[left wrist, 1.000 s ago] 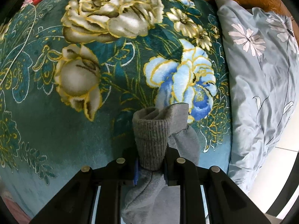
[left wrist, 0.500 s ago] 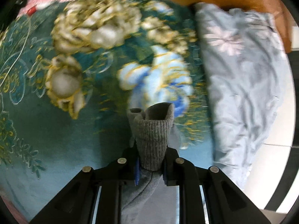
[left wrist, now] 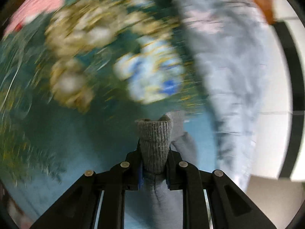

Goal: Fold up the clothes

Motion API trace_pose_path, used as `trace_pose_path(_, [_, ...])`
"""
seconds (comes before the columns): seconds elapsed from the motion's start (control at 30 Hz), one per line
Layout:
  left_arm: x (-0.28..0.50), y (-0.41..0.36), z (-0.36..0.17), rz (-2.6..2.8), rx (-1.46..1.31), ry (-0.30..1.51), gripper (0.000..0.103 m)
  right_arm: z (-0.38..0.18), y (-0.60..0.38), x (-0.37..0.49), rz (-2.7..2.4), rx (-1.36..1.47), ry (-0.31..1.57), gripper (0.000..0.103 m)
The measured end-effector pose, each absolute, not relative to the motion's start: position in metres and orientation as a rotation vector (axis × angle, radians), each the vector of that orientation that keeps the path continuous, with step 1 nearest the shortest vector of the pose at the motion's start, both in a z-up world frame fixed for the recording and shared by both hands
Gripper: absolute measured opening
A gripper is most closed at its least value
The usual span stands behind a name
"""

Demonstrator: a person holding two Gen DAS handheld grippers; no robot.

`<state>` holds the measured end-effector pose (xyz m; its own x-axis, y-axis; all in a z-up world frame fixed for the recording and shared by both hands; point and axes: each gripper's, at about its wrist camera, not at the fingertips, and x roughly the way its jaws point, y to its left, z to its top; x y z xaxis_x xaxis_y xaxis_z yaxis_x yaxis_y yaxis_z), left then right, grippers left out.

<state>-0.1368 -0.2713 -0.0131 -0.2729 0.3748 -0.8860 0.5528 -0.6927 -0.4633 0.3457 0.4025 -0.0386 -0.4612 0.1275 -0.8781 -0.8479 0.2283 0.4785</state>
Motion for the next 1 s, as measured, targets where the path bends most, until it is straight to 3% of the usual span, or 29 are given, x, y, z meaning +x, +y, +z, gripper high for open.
trace_pose_path(0.07, [-0.128, -0.263, -0.035, -2.015, 1.857, 1.099, 0.018, -0.063, 0.395, 0.347, 1.284, -0.726, 1.62, 0.015])
trace_pose_path(0.17, [-0.122, -0.249, -0.035, -2.063, 1.871, 1.022, 0.018, -0.052, 0.389, 0.337, 1.325, -0.723, 1.568, 0.015])
trace_pose_path(0.33, [-0.132, -0.247, -0.021, -2.107, 1.886, 1.002, 0.018, 0.014, 0.38, 0.292, 1.561, -0.812, 1.368, 0.015])
trace_pose_path(0.5, [-0.126, -0.243, -0.017, -2.134, 1.893, 1.01, 0.019, 0.077, 0.313, 0.193, 1.908, -0.981, 1.082, 0.015])
trace_pose_path(0.8, [-0.112, -0.246, -0.015, -2.107, 1.926, 1.099, 0.019, 0.024, 0.197, 0.085, 2.03, -1.321, 0.835, 0.016])
trace_pose_path(1.0, [-0.109, -0.245, -0.013, -2.132, 1.981, 1.028, 0.019, -0.015, 0.121, 0.015, 2.075, -1.544, 0.657, 0.017])
